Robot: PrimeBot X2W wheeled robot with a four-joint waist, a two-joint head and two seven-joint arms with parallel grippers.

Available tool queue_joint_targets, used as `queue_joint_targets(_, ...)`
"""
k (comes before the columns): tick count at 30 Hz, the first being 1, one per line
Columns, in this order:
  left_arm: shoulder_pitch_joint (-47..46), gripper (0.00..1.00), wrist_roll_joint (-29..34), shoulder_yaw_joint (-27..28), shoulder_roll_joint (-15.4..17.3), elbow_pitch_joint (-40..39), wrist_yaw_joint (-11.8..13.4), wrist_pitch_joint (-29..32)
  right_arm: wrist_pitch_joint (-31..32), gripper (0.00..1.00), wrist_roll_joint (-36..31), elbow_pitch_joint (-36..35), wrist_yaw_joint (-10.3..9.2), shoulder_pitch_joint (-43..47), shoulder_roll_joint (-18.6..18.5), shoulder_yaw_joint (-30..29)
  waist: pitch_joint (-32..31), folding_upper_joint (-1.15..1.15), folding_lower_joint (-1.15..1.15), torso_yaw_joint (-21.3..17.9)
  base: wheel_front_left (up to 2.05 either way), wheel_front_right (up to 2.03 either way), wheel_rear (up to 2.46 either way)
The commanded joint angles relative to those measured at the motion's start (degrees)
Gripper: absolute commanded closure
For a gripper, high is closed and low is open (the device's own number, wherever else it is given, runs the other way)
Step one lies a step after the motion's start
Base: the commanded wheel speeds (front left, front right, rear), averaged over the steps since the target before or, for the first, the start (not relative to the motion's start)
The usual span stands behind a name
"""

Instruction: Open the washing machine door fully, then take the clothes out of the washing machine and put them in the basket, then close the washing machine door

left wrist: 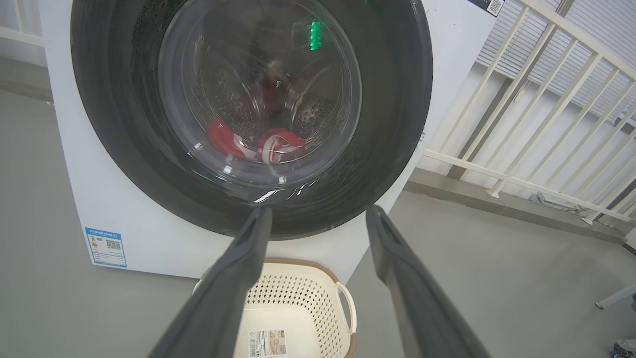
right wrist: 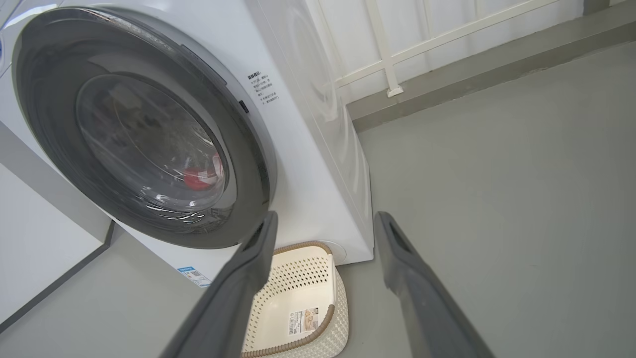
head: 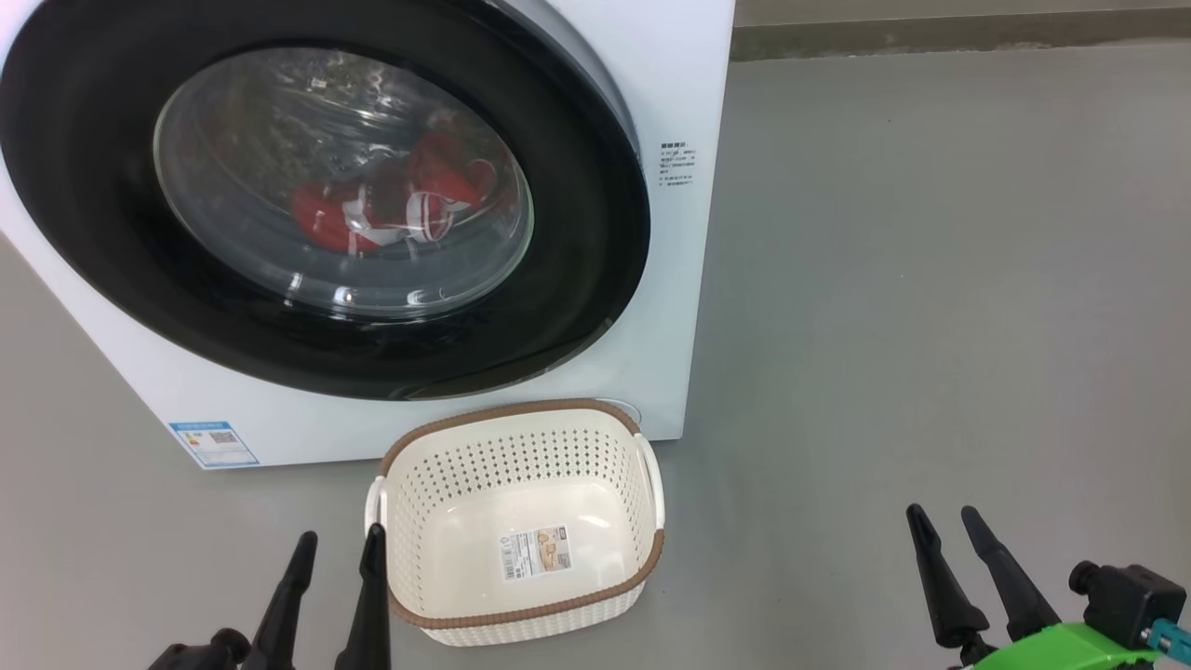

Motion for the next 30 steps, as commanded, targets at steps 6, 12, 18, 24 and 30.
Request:
queue_joint_targets(6, 0.3, 0.0, 4.9, 1.2, 0.5, -2.7, 0.3, -1.8, -1.8, 0.0, -4.0, -2.1, -0.04, 0.0, -1.8, 1.0, 0.1, 0.0, 0.0, -0.2, 0.0, 0.0, 0.0)
queue_joint_targets(12, 0.5, 0.0, 8.1, 0.9, 0.5, -2.8, 0.5, -2.6, -2.7, 0.0, -6.3, -2.4, -0.04, 0.4, -2.1, 1.0, 0.2, 0.0, 0.0, -0.2, 0.0, 0.0, 0.0)
queue_joint_targets(18, 0.8, 0.0, 11.3, 0.6, 0.6, -2.6, 0.8, -3.8, -3.8, 0.0, -9.4, -2.5, -0.04, 1.0, -2.4, 0.8, 0.3, 0.0, 0.0, -0.3, 0.0, 0.0, 0.0)
queue_joint_targets(24, 0.7, 0.0, 11.6, 0.8, 0.6, -1.8, 0.7, -4.2, -4.2, 0.0, -10.3, -2.1, -0.04, 1.2, -2.3, -0.1, 0.7, 0.0, 0.0, -0.3, 0.0, 0.0, 0.0)
queue_joint_targets(30, 0.3, 0.0, 10.2, 1.2, 0.6, -0.4, 0.5, -4.2, -4.2, 0.0, -10.3, -1.4, -0.04, 1.4, -1.8, -2.4, 1.0, 0.0, 0.0, -0.4, 0.0, 0.0, 0.0)
